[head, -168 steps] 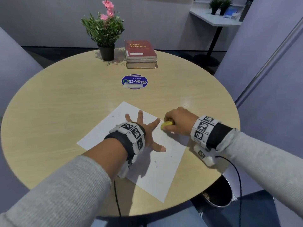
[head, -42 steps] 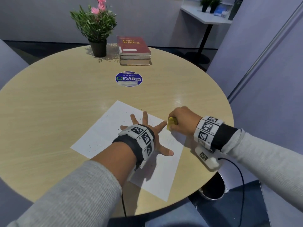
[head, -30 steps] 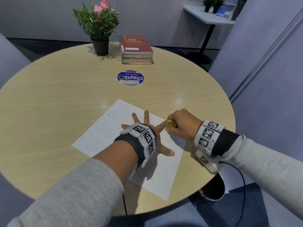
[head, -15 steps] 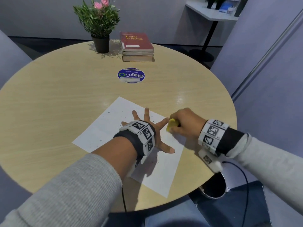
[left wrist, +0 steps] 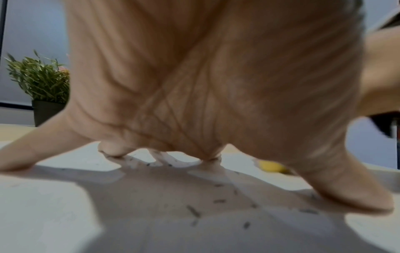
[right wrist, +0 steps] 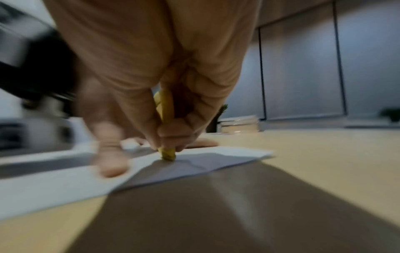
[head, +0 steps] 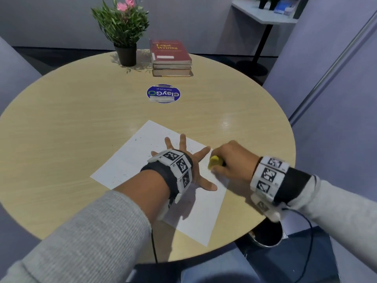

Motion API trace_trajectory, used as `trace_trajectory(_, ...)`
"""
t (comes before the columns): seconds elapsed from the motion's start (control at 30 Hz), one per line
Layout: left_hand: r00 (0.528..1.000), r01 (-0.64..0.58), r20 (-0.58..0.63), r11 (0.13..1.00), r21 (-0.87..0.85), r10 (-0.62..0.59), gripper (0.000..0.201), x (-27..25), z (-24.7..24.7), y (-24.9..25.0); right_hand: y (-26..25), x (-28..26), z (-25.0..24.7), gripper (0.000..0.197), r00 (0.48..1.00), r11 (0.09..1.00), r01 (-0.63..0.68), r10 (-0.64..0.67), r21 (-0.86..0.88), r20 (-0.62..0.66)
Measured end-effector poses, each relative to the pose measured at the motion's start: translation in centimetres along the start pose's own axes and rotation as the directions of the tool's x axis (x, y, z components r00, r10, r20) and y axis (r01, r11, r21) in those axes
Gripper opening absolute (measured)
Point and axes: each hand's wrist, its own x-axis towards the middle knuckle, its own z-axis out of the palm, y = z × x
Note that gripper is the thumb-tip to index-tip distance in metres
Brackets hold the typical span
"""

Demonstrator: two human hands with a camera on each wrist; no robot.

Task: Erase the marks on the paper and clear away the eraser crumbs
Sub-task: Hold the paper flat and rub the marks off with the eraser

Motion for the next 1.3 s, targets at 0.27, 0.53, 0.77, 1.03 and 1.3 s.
trace_trajectory(0.27,1.000,-0.003,0.010,1.000,-0.003,0.003,0.135,0.2,0.0,0.1,2.5,0.9,-1.0,0.014,0.996,0.998,-0.064,0.064,0.009,-0.058)
trace_trajectory(0.53,1.000,0.005,0.000,0.999,-0.031,-0.005,0.130,-0.4,-0.2,0.2,3.2,0.8,-1.4,0.015,0.992,0.994,-0.106,0.108,0.026,-0.064)
trace_trajectory(0.77,1.000,-0.004,0.024,1.000,-0.006,0.004,0.133,-0.9,-0.4,0.1,1.7,-1.0,-0.1,0.012,0.999,0.999,-0.041,0.040,0.020,0.017)
trace_trajectory(1.03,0.996,-0.056,-0.066,0.998,0.001,0.056,0.127,-2.0,-0.7,0.6,4.3,-0.6,-1.6,0.018,0.994,0.997,-0.063,0.067,0.039,-0.092)
trace_trajectory(1.3,0.993,-0.110,-0.024,0.993,0.035,0.111,0.101,-2.4,-0.8,1.4,3.3,0.3,-1.1,0.015,0.994,0.998,-0.011,0.017,0.059,-0.104)
